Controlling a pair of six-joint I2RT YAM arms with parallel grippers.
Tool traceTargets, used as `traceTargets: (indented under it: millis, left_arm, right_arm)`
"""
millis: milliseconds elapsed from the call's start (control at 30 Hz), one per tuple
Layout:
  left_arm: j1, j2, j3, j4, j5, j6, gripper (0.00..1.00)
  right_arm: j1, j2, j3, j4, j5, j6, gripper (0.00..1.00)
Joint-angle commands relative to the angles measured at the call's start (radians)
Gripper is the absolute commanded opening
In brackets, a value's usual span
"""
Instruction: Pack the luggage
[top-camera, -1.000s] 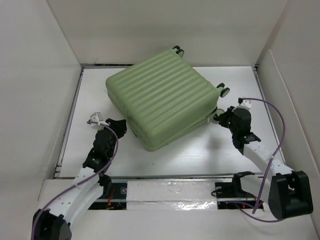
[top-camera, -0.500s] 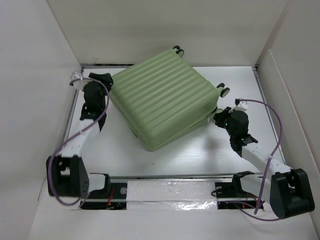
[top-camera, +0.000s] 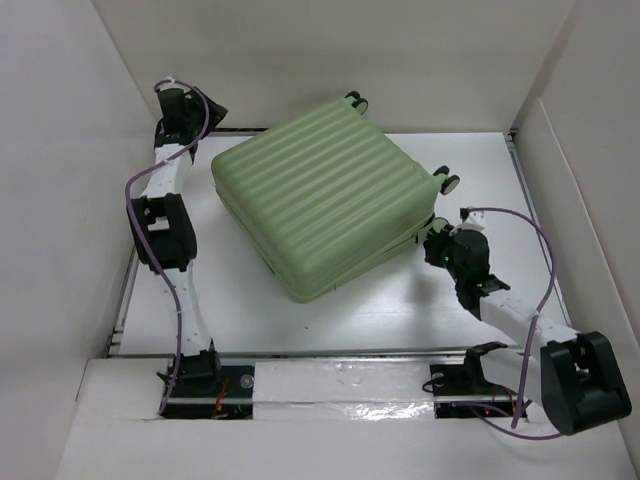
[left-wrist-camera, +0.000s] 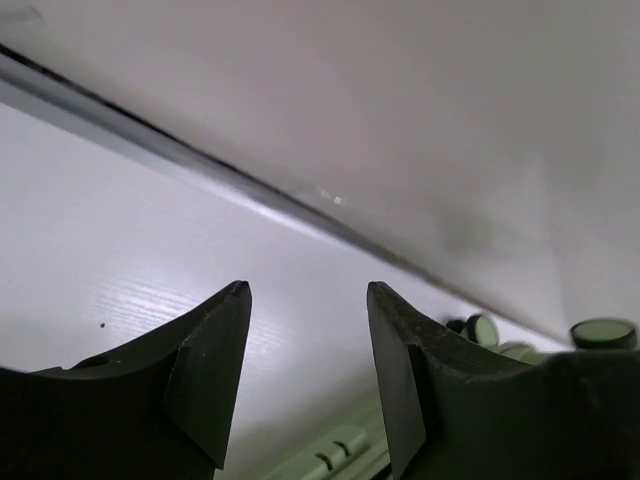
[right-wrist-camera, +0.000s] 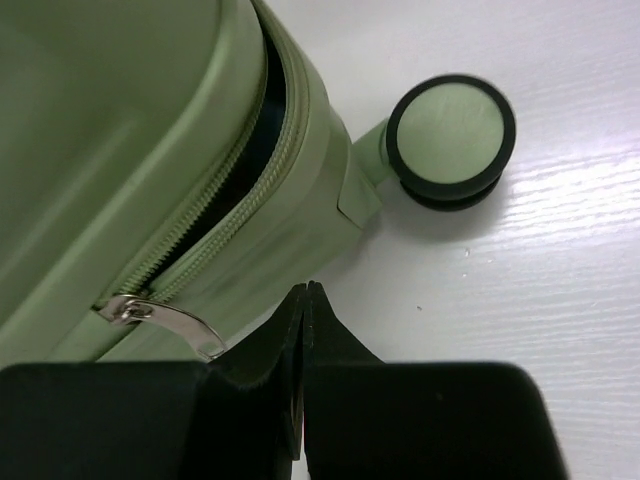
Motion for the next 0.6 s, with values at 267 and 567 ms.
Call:
traceTargets:
  millis: [267,567]
  left_arm:
    - [-0.07,0.167,0.087,0.024,0.399,0.131,0.48]
    - [-0.118,-0.206,-0.868,0.822,0.172,-0.344,0.37]
  right_arm:
    - [0.027,0.285,0.23,0.169,-0.137,-0.111,0.0]
    - [0.036,0.581,0.547,0.124,-0.273,-0.228,0.0]
